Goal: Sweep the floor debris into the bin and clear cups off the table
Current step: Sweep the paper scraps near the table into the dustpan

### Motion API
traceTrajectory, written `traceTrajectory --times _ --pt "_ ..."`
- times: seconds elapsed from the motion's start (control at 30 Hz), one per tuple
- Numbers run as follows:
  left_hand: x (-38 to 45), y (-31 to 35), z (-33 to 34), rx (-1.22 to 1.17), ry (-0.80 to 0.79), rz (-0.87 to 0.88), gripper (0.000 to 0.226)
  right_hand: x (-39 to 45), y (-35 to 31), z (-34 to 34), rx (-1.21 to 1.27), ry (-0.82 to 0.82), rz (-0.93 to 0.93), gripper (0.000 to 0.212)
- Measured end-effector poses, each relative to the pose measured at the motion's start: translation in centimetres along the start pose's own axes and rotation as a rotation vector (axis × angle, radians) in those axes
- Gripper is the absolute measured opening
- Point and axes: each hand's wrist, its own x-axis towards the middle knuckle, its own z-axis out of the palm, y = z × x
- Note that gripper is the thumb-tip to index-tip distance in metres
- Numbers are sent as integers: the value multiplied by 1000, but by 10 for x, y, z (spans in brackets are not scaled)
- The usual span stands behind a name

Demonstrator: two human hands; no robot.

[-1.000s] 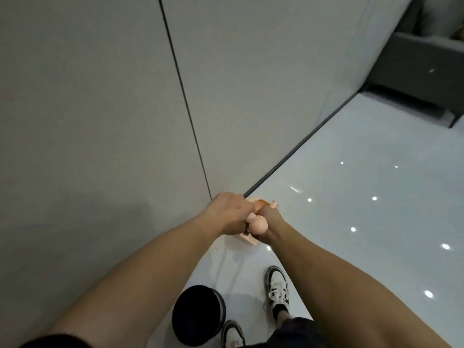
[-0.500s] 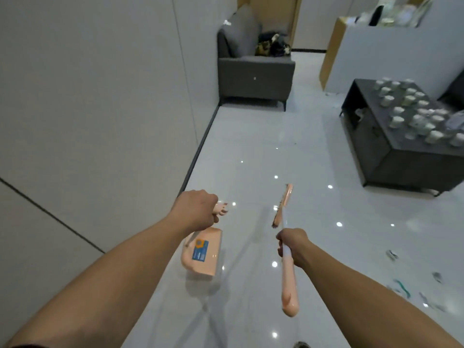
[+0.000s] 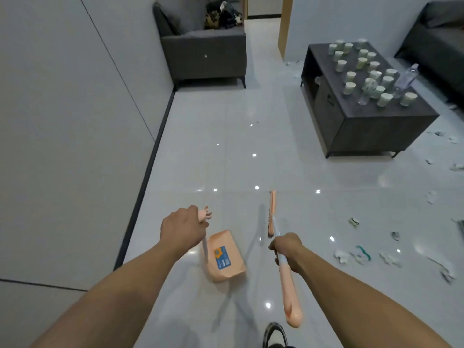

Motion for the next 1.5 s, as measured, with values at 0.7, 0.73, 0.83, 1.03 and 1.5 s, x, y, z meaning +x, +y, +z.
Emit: traceTrajectory --times 0.7,0.73,0.83,1.03,1.5 --pt "115 -189 -29 -234 26 -508 19 45 -171 182 -277 -358 149 8" --pt "118 -197 -26 -240 28 -519 19 48 -175 192 -291 -362 140 10" --pt "127 -215 -13 -257 26 -572 19 63 -193 217 -369 -360 80 12" --pt "166 -235 21 -268 -15 -720 23 126 -247 261 -573 -309 72 7" --pt "221 -237 56 -195 -35 -782 28 153 -209 267 -1254 -437 -62 16"
